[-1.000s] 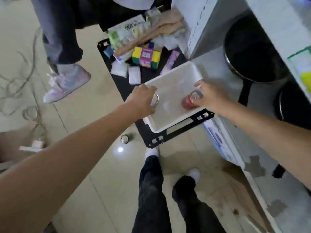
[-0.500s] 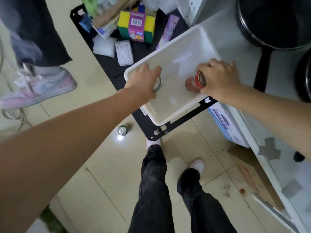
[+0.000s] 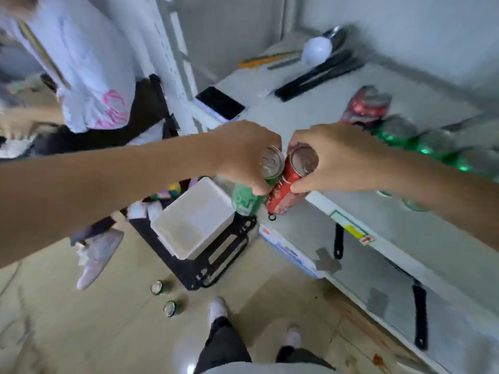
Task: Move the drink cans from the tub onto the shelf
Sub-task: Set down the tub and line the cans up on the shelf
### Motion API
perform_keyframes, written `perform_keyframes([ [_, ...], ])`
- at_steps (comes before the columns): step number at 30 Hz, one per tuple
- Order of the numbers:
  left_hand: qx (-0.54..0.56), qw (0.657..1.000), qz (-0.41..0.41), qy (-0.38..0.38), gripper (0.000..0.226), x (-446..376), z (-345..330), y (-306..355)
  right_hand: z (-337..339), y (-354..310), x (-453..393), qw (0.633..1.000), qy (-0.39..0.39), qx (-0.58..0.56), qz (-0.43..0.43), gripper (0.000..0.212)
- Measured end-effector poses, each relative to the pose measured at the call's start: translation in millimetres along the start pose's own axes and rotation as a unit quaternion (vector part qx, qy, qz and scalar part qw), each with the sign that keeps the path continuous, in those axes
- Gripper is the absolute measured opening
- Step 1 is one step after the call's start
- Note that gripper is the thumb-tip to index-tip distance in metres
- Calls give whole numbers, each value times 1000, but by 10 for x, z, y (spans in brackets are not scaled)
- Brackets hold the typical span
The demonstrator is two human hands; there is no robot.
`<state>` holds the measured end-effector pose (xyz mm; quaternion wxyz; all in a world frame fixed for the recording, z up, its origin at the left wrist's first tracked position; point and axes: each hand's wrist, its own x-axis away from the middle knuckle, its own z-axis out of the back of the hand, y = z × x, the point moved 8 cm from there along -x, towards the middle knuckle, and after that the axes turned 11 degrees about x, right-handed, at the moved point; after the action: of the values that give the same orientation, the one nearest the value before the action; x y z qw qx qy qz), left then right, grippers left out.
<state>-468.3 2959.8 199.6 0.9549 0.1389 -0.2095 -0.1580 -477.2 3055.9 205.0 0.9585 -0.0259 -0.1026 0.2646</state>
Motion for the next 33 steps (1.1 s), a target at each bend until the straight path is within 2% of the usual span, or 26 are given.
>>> perform_keyframes([
  [3, -18, 996, -87, -11, 52, -79, 223, 1090, 491, 684, 853, 996, 31, 7, -81, 53],
  [7, -21, 984, -178, -9, 34, -292, 253, 2325, 668, 1487, 1750, 979, 41, 37, -195, 56],
  [10, -53, 976, -210, 12, 65, -531, 143, 3007, 559, 2062, 2205, 956, 29, 37, -288, 50],
  [12, -81, 973, -215, 17, 74, -686, 9, 3274, 435, 2349, 2345, 945, 32, 26, -324, 44],
  [16, -173, 964, -200, 23, 69, -1060, -346, 3486, 163, 2679, 2315, 940, 47, -14, -337, 37],
  [18, -198, 964, -174, 21, 70, -1242, -467, 3463, 41, 2792, 2194, 939, 51, -35, -339, 49],
  [23, -185, 977, -105, -6, 79, -1608, -670, 3240, -202, 3000, 1951, 930, 46, -78, -357, 64],
  [30, -176, 979, -100, -14, 75, -1738, -775, 3233, -345, 3142, 1899, 930, 34, -76, -358, 62],
  [33, -172, 978, -112, -20, 83, -1720, -795, 3199, -396, 3148, 1876, 932, 18, -64, -357, 64],
])
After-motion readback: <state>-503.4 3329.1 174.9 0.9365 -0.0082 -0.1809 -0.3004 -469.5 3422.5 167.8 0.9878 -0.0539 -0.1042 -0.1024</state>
